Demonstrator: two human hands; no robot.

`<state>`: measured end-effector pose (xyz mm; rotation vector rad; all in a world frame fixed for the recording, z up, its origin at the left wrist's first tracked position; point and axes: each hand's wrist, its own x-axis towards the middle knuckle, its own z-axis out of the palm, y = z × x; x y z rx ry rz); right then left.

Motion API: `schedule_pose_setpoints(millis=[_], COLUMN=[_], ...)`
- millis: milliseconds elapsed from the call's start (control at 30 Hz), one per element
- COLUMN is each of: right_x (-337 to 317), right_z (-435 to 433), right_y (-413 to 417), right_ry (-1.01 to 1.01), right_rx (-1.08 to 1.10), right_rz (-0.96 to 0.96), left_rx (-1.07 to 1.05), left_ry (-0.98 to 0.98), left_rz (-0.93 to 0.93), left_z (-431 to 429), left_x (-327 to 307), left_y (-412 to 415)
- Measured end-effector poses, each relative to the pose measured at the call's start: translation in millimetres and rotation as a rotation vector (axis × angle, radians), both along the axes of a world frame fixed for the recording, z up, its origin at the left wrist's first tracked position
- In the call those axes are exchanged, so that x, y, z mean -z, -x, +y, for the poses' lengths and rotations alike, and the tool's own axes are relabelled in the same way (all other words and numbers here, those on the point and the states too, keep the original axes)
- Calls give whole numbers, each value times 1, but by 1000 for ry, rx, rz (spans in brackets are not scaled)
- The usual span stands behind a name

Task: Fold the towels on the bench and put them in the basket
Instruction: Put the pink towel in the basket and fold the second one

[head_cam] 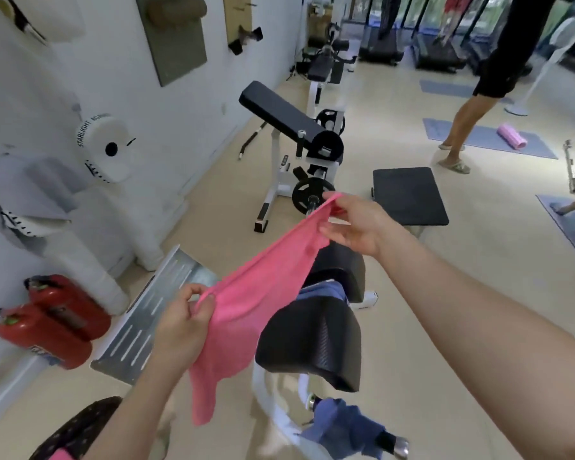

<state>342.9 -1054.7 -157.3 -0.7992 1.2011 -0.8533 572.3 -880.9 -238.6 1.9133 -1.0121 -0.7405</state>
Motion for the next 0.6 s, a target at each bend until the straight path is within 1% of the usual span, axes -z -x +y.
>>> schedule_pose_setpoints(millis=[67, 133, 200, 267, 333, 367, 400, 467, 567, 600], right_x=[-7, -10, -4, 14, 43, 60, 78, 122, 187, 204], right_z=[-27, -55, -86, -115, -137, -147, -154, -169, -192, -197], right_y=[2, 11, 31, 58, 89, 104, 121, 155, 194, 203], right_ry=[144, 314, 455, 560, 648, 697, 730, 729, 630, 579], right_rx=[57, 80, 89, 79, 18, -50, -131, -292, -550, -603], right_rz=[-29, 16, 98, 182, 299, 384, 510, 776, 947, 995], left_rx=[-149, -263, -307, -292, -233, -200, -158, -71, -15, -6], left_ry=[137, 273, 365, 388, 325, 261, 187, 62, -181, -272], left_rz=[-121, -226, -311, -419, -567, -605, -610, -603, -494, -473], left_z=[-16, -28, -37, -41, -42, -43, -44, -45, -53, -57], left_x=[-14, -28, -34, -15, 20, 37, 56, 101, 158, 173], left_y=[14, 33, 59, 90, 129, 150, 168, 203, 241, 248])
